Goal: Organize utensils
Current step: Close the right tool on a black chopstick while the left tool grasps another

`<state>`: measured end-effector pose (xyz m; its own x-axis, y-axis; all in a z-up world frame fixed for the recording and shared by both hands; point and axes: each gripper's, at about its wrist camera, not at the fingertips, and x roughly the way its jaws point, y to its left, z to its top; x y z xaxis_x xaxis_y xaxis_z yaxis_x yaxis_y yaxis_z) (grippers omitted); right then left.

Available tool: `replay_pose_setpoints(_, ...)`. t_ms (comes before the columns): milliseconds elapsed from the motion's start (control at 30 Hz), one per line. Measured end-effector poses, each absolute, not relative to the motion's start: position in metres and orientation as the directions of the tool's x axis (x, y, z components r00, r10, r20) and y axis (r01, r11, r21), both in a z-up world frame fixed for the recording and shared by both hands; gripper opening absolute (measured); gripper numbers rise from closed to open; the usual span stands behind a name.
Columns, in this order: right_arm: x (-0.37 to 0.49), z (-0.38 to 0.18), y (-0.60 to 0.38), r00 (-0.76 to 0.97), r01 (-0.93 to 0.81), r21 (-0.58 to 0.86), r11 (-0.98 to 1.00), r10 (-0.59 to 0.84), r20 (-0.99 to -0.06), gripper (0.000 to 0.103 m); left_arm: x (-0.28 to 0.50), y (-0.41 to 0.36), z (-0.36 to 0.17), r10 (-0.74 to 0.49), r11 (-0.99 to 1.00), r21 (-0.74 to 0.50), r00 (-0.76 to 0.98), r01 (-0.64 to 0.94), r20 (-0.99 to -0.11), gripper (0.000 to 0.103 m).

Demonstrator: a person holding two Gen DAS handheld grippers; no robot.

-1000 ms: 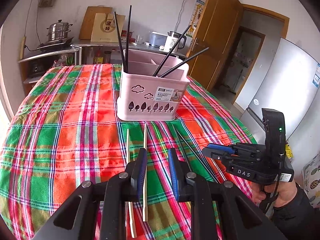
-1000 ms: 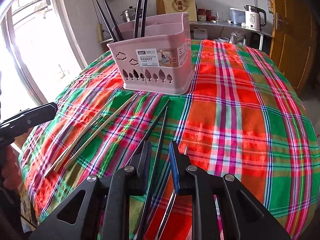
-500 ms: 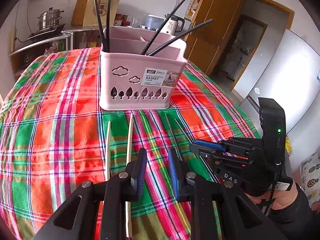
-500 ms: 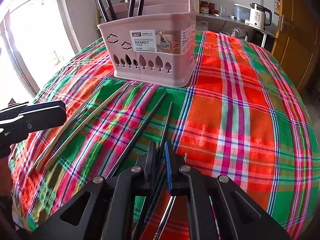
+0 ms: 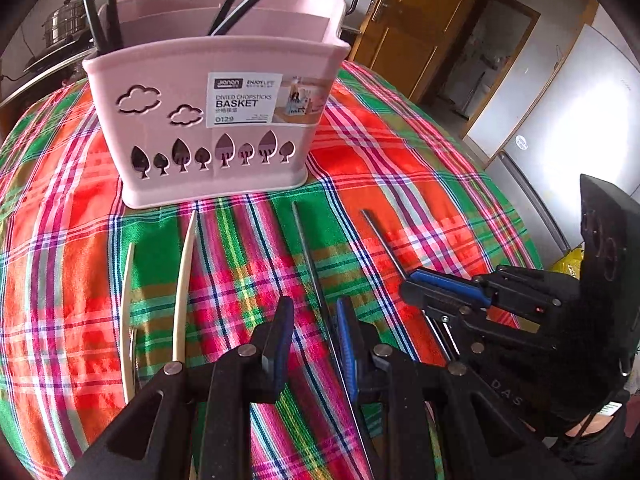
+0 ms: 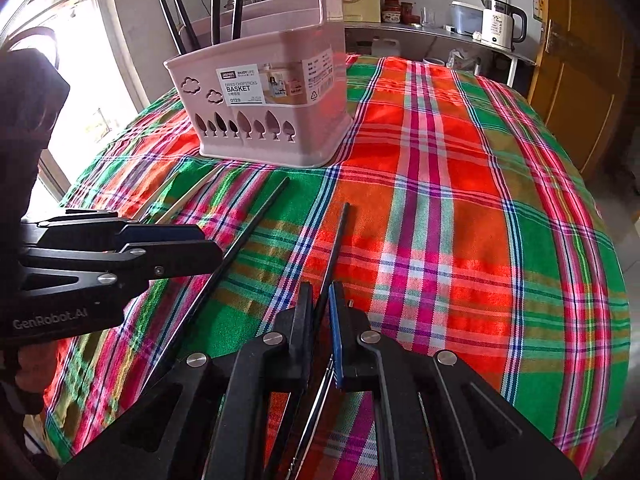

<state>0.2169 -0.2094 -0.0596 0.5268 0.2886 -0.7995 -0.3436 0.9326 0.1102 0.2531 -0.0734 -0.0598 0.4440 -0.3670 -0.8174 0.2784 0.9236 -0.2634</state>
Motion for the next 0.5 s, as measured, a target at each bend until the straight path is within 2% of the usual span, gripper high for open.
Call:
replay_pose_setpoints(100, 0.217, -0.060, -0.215, 0.529, -0.335, 0.116, 0.935, 0.288, -0.798, 0.008, 0.257, -0.080, -0.063, -0.355, 0.927, -0.248, 0.447, 0.281, -0.821, 0.023)
replay_pose_setpoints(200, 0.219, -0.060, -0.218, 0.531, -0.327, 0.118, 0.938, 0.286, -0.798, 0.008, 0.259, -0.087, -0.064, -0.355, 0.924, -0.233, 0.449, 0.304, -0.820, 0.032)
replay_pose_setpoints(300, 0.222, -0.060, -0.219, 0.531, -0.320, 0.119, 0.940, 0.282, -0.799, 0.008, 0.259, -0.100, -0.064, -0.309, 0.929, -0.154, 0.473, 0.338, -0.825, 0.032)
replay_pose_setpoints(367, 0.223, -0.060, -0.219, 0.532, -0.316, 0.119, 0.941, 0.279, -0.800, 0.008, 0.259, -0.105, -0.064, -0.260, 0.936, -0.092, 0.490, 0.341, -0.832, 0.022)
replay_pose_setpoints(400, 0.224, -0.060, -0.218, 0.531, -0.314, 0.118, 0.942, 0.277, -0.801, 0.008, 0.259, -0.106, -0.064, -0.239, 0.938, -0.067, 0.496, 0.340, -0.835, 0.013)
replay_pose_setpoints(500, 0.226, -0.059, -0.216, 0.525, -0.312, 0.107, 0.944, 0.265, -0.809, 0.008, 0.262, -0.098, -0.065, -0.260, 0.935, -0.096, 0.473, 0.341, -0.842, 0.009)
